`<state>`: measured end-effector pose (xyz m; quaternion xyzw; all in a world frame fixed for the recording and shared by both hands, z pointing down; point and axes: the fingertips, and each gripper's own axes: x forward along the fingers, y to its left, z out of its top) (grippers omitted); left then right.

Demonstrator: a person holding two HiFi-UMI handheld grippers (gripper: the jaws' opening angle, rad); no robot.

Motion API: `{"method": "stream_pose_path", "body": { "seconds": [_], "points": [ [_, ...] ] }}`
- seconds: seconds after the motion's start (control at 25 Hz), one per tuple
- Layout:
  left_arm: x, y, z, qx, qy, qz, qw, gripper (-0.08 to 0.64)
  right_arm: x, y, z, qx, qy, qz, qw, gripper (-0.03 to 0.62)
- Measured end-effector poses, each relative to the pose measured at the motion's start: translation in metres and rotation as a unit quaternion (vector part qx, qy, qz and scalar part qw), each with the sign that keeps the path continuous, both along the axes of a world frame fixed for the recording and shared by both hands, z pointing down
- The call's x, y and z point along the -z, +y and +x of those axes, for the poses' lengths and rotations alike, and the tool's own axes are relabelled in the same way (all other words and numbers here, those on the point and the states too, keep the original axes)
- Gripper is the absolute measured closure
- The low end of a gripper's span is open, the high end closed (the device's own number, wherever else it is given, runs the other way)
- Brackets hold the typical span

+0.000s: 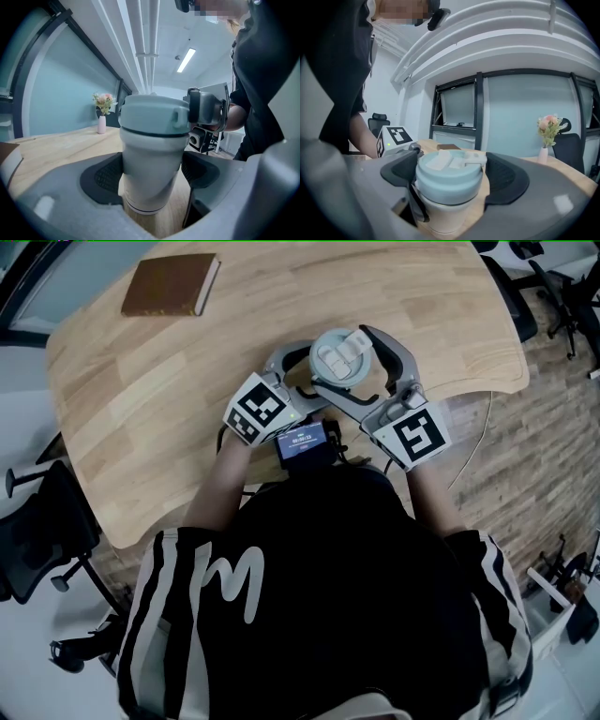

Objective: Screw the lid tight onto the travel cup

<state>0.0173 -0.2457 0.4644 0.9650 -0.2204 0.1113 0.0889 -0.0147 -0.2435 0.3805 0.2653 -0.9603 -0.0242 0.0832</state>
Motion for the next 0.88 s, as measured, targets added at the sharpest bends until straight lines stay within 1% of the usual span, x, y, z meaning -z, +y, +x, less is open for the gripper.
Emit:
{"method": "stream_pose_path", "body": {
  "seconds": [0.08,0.24,0.36,0.68,0.8,0.88],
  "points": [
    [-0.001,-0.001,0.000,0.003,-0.001,0.000,1.0000,0.163,0.002,-0.002,-0.001,-0.018,-0.006,-0.003,1.000,0.138],
    [0.000,-0.002,0.000,0.012,0.003,0.002,0.9999,0.163,0.004,-0.007,0.000,-0.071,-0.023,-0.027,0.997,0.138],
    [0.000,-0.004,-0.001,0.020,0.004,0.010,0.9997,0.163,0.001,-0.007,0.002,-0.104,-0.021,-0.024,0.994,0.140],
    [0.001,-0.003,-0.004,0.037,0.007,0.016,0.9992,0.163,-0.005,-0.004,0.001,-0.154,0.009,-0.024,0.988,0.153],
    [0.001,-0.003,-0.003,0.043,0.006,0.019,0.9989,0.163,-0.005,-0.006,0.002,-0.178,0.003,-0.033,0.983,0.153],
    [0.001,-0.003,-0.004,0.047,0.008,0.021,0.9986,0.163,-0.005,-0.005,0.003,-0.176,-0.004,-0.042,0.983,0.149]
  ]
}}
